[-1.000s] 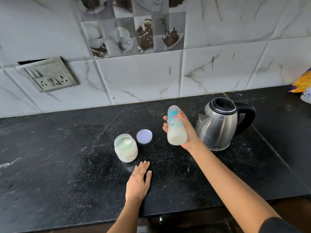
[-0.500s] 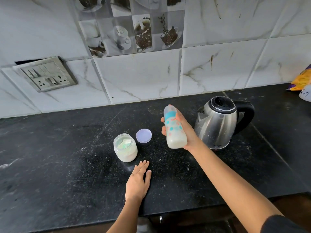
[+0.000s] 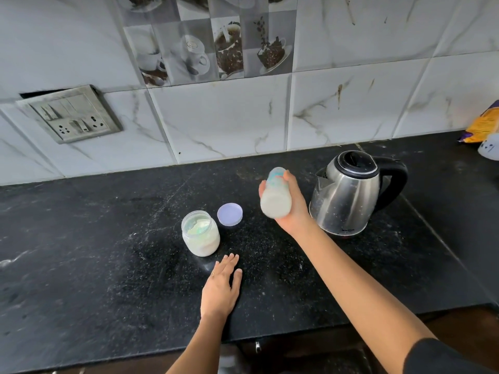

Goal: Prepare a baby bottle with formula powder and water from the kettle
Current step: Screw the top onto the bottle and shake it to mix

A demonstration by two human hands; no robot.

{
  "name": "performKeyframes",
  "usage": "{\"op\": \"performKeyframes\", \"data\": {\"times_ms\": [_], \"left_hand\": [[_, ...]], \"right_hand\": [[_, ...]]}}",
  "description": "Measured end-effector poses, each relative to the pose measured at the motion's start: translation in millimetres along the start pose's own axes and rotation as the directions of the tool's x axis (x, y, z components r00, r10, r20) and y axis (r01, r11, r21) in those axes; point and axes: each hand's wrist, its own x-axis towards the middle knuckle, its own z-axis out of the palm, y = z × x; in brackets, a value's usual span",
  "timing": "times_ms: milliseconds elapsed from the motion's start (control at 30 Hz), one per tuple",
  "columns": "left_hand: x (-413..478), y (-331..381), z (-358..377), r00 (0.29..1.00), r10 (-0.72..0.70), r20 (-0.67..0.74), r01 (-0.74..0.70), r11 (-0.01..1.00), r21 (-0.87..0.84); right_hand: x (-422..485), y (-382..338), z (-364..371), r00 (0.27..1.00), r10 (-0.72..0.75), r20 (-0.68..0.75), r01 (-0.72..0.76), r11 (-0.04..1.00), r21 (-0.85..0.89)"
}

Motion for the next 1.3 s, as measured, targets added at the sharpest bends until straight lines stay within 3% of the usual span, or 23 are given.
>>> {"op": "performKeyframes", "data": {"times_ms": [100,267,333,400,433,533,567,700,733,833,900,1000,1100,1133,1233,1300], "left_hand": [[-0.1,0.1,0.9,1.000,0.011,0.001,-0.011,1.000,0.001],[0.4,-0.6,1.1,1.000,0.001,0.000,-0.001,1.000,-0.002],[0.2,-0.9,0.8,1.000,0.006,-0.003,-0.006,1.000,0.000],[-0.3,-0.7,1.6,1.000,0.007,-0.004,-0.007,1.000,0.001],[-0.3,-0.5,1.8,1.000,0.004,-0.003,-0.004,1.000,0.002],[0.4,-0.8,1.7,1.000,0.001,-0.001,-0.001,1.000,0.001],[0.5,-1.2,1.6,1.000,0.004,-0.002,-0.004,1.000,-0.001],[0.2,-0.7,1.6,1.000,0.007,-0.005,-0.008,1.000,-0.003],[0.5,-0.5,1.7,1.000,0.007,-0.005,-0.007,1.000,-0.001],[0.6,0.1,1.3,1.000,0.005,-0.005,-0.005,1.000,-0.003],[-0.2,0.2,0.6,1.000,0.000,-0.007,0.000,1.000,-0.008],[-0.8,1.4,0.7,1.000,0.000,-0.012,0.000,1.000,-0.007],[-0.6,1.7,1.0,1.000,-0.002,-0.011,0.002,1.000,0.000],[-0.6,1.4,0.8,1.000,0.001,-0.014,-0.001,1.000,-0.003],[-0.8,1.2,1.0,1.000,0.006,-0.016,-0.006,1.000,-0.003],[-0.4,1.0,1.9,1.000,0.006,-0.010,-0.006,1.000,0.006]], "right_hand": [[-10.7,2.2,-4.2,0.990,0.015,0.143,0.021,0.969,-0.247],[3.8,-0.8,-2.6,0.994,-0.047,-0.094,0.048,0.999,0.013],[-1.5,2.0,-6.1,0.999,0.012,0.031,-0.009,0.995,-0.099],[-12.2,3.9,-5.2,0.990,0.008,0.144,0.026,0.972,-0.232],[-9.5,3.6,-3.2,0.988,0.016,0.153,0.016,0.978,-0.207],[2.1,2.9,-1.3,0.998,-0.027,-0.054,0.025,0.999,-0.037],[4.0,2.4,-3.9,0.998,-0.018,-0.054,0.016,0.999,-0.036],[-8.6,4.2,-6.9,0.970,0.015,0.242,0.048,0.966,-0.253],[-4.5,2.9,-4.8,0.971,0.023,0.236,0.029,0.976,-0.216],[5.7,2.6,-6.4,1.000,-0.002,0.022,0.004,0.998,-0.061],[4.1,3.9,-8.8,0.992,0.083,0.091,-0.073,0.992,-0.108],[-0.3,1.8,-9.7,0.981,0.052,0.187,-0.022,0.987,-0.159],[4.4,-4.9,-6.8,0.998,0.009,0.063,-0.011,0.999,0.031],[5.9,-5.8,-9.0,0.996,0.023,0.085,-0.025,0.999,0.022],[-7.2,-1.2,-12.0,0.966,0.101,0.240,-0.048,0.975,-0.218],[-1.9,0.1,-9.0,0.978,0.090,0.190,-0.058,0.984,-0.169]]}}
